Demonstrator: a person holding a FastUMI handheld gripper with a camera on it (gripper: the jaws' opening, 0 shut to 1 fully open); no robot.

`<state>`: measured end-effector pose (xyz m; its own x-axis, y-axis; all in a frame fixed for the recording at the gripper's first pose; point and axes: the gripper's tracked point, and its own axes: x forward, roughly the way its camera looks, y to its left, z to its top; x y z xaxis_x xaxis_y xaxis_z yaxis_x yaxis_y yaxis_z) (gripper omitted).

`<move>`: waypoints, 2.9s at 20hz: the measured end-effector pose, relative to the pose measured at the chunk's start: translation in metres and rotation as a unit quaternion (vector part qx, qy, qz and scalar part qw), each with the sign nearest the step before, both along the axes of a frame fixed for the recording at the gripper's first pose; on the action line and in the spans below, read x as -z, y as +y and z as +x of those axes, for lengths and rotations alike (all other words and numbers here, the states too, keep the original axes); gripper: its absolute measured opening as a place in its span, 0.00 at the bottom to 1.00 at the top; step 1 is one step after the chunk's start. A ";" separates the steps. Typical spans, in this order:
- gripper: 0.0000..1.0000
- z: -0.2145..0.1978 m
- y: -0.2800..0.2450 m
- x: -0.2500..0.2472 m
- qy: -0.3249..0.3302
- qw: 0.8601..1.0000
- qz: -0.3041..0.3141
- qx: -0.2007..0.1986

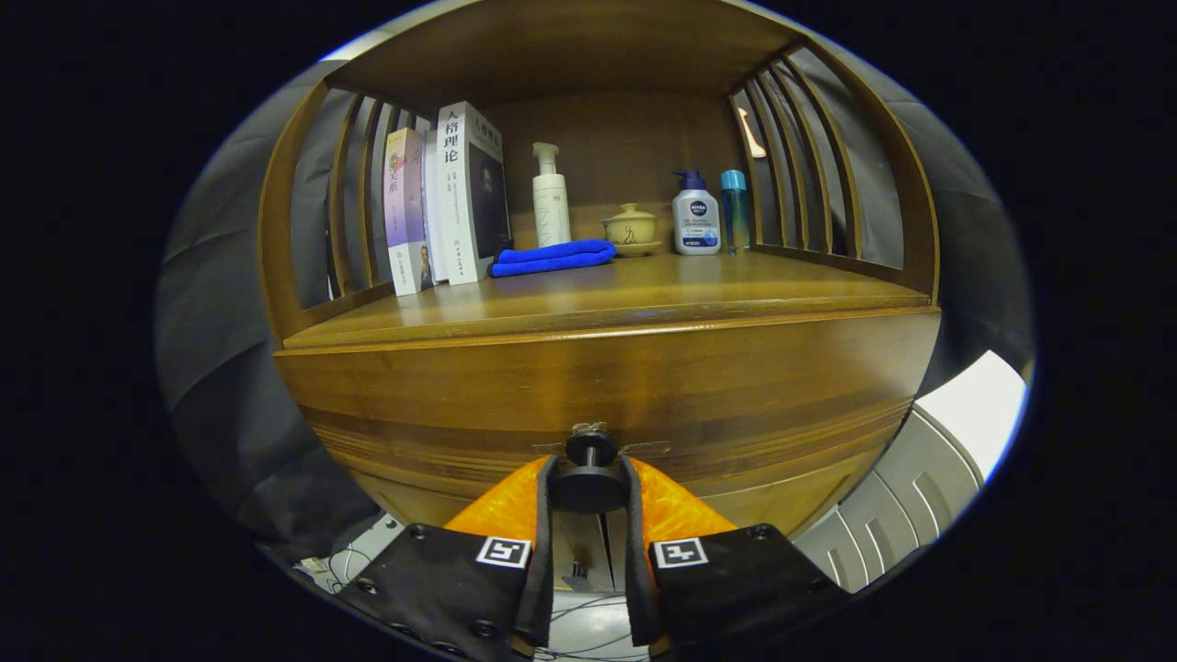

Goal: Pull open the drawer, take out the items inside it, and place them on the countertop above the cabinet.

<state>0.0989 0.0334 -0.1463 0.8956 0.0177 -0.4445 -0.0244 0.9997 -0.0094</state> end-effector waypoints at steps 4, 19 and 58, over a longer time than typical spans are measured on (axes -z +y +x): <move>0.35 -0.011 -0.001 -0.001 -0.004 1.000 0.000 0.005; 0.35 -0.080 -0.001 -0.009 0.005 1.000 0.004 0.001; 0.99 -0.121 0.009 -0.143 -0.087 0.993 -0.006 -0.083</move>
